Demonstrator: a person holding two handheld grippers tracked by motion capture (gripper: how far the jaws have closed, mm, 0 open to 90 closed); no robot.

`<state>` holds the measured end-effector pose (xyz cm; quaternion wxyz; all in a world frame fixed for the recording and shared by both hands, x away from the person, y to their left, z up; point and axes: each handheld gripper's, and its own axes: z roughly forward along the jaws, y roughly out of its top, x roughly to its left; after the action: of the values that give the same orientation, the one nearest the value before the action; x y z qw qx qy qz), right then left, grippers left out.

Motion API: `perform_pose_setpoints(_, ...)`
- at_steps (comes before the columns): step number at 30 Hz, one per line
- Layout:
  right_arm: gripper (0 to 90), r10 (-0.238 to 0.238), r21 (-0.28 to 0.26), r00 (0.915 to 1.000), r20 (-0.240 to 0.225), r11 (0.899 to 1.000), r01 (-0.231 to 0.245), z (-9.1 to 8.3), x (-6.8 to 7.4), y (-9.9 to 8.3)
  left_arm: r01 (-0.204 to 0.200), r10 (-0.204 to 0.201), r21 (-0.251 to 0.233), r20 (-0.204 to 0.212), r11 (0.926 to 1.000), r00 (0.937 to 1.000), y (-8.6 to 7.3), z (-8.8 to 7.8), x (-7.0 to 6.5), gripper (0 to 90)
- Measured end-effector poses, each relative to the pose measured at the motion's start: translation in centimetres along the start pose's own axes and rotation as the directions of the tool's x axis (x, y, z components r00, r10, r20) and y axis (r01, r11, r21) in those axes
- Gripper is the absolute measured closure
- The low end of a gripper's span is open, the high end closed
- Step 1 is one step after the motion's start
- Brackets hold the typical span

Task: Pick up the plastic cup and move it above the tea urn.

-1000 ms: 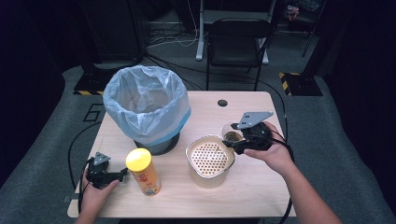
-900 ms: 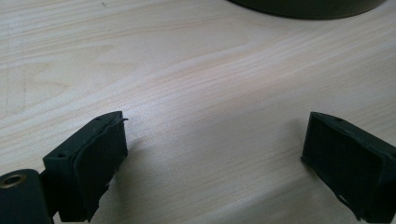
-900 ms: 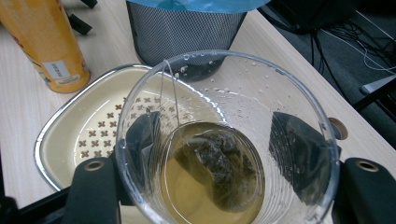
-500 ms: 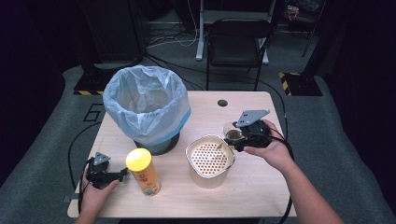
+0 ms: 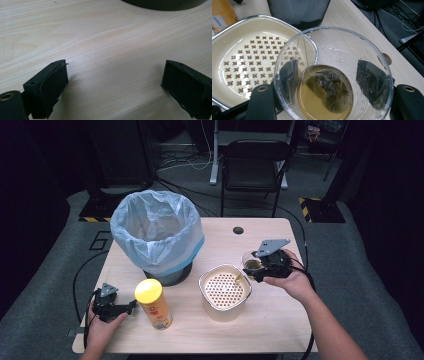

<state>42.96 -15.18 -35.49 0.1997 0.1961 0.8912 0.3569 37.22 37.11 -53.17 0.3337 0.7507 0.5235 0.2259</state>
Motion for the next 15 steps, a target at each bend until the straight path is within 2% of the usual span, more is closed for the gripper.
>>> perform_pose_setpoints(2,34.0,-0.021,0.001,0.9998,-0.004,1.0,0.021,0.3,-0.2,-0.3,0.0,0.0,0.001,0.0,1.0,1.0,0.0,0.0,0.0,6.3)
perform_pose_setpoints(5,34.0,-0.015,0.001,0.9999,0.0,1.0,0.015,0.7,-0.1,-0.5,-0.001,0.001,0.001,0.0,1.0,1.0,0.0,0.0,0.0,6.3)
perform_pose_setpoints(9,34.0,-0.045,0.0,0.999,-0.001,0.999,0.045,1.1,-0.2,-0.8,0.0,0.0,0.0,0.0,1.0,1.0,0.0,0.0,0.0,6.3)
perform_pose_setpoints(15,34.0,-0.042,-0.01,0.9991,0.011,0.999,0.042,1.5,-0.1,-0.8,-0.001,0.001,0.004,0.001,1.0,1.0,0.0,0.0,0.0,6.3)
